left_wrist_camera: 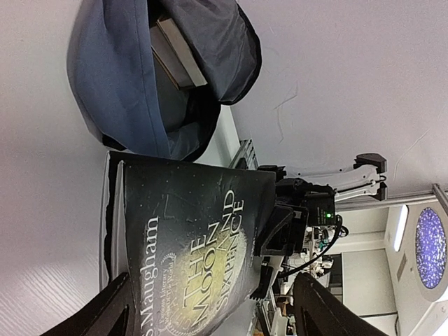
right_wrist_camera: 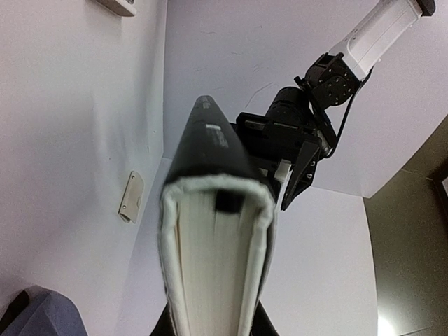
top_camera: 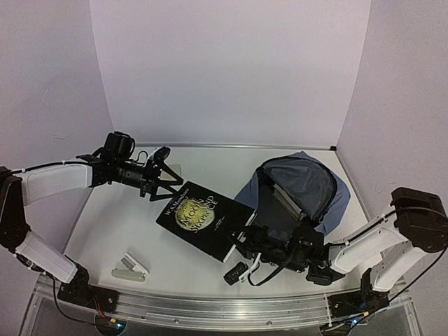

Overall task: Pack the student bag
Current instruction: Pick up the stationery from the center of the board.

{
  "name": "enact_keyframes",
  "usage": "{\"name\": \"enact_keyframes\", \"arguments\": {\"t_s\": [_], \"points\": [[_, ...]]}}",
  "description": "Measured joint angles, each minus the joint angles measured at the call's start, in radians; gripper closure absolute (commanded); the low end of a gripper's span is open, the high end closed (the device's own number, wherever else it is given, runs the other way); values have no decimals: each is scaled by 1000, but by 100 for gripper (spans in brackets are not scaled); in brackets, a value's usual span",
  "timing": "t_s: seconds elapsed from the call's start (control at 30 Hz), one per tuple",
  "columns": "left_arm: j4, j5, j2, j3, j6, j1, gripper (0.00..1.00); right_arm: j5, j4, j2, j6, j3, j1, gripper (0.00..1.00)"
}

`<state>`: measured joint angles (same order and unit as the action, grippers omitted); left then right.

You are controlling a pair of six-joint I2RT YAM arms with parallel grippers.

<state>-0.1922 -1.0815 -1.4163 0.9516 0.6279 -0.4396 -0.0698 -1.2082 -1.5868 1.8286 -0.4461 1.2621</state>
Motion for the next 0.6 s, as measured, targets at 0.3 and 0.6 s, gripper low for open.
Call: {"name": "enact_keyframes", "arguments": {"t_s": [0.3, 0.6], "points": [[-54, 4, -11, 0, -31, 3, 19, 16, 25, 2, 2, 0, 0, 100], [-153, 29, -8, 10, -56, 31, 21, 32, 46, 16, 4, 0, 0, 100]]}}
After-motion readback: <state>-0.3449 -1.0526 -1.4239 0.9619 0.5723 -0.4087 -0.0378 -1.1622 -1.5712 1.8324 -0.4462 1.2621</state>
